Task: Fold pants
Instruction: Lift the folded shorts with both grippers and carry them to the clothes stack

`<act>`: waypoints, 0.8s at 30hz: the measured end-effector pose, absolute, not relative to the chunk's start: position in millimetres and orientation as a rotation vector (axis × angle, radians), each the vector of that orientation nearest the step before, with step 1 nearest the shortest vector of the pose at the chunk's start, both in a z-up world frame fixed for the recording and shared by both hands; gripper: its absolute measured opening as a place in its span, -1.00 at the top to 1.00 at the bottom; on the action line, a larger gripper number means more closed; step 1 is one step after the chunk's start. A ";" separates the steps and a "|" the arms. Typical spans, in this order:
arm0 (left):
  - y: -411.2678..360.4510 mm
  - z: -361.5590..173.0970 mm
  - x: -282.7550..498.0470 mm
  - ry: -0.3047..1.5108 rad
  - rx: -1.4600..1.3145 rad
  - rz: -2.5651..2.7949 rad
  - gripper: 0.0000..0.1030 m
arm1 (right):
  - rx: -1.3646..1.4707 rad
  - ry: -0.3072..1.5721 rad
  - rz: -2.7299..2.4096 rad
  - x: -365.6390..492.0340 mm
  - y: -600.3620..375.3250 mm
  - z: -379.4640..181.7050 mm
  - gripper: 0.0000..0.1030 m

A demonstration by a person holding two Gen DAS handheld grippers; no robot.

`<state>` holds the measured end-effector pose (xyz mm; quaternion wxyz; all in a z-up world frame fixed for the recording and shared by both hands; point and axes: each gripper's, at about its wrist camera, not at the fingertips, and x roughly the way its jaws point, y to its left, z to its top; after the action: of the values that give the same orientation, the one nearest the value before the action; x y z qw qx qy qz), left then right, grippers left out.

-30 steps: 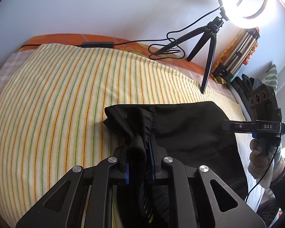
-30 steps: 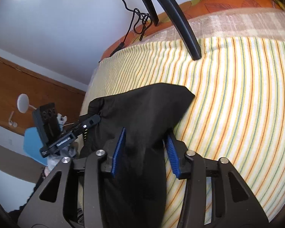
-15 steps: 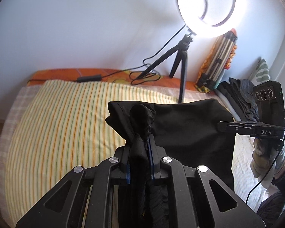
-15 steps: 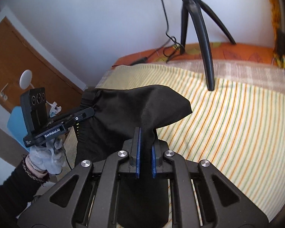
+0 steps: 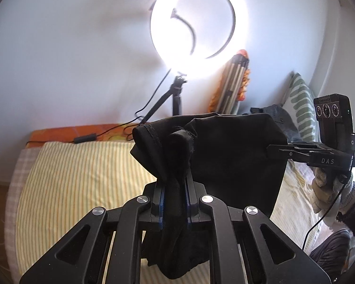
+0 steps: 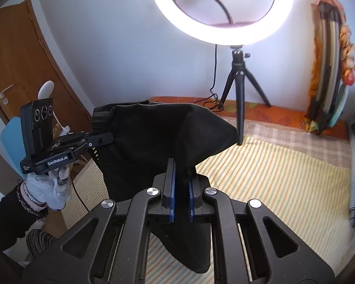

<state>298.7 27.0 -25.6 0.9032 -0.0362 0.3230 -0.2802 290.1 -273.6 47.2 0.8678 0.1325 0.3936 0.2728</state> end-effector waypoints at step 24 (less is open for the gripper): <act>-199.4 35.2 286.7 0.539 -0.071 -0.958 0.79 | 0.268 0.680 0.194 201.4 -486.7 117.2 0.82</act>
<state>286.7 -199.4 35.2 0.8522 -0.0337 0.2562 -0.4550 201.4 -486.7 117.2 0.9292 0.1311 0.3322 0.0949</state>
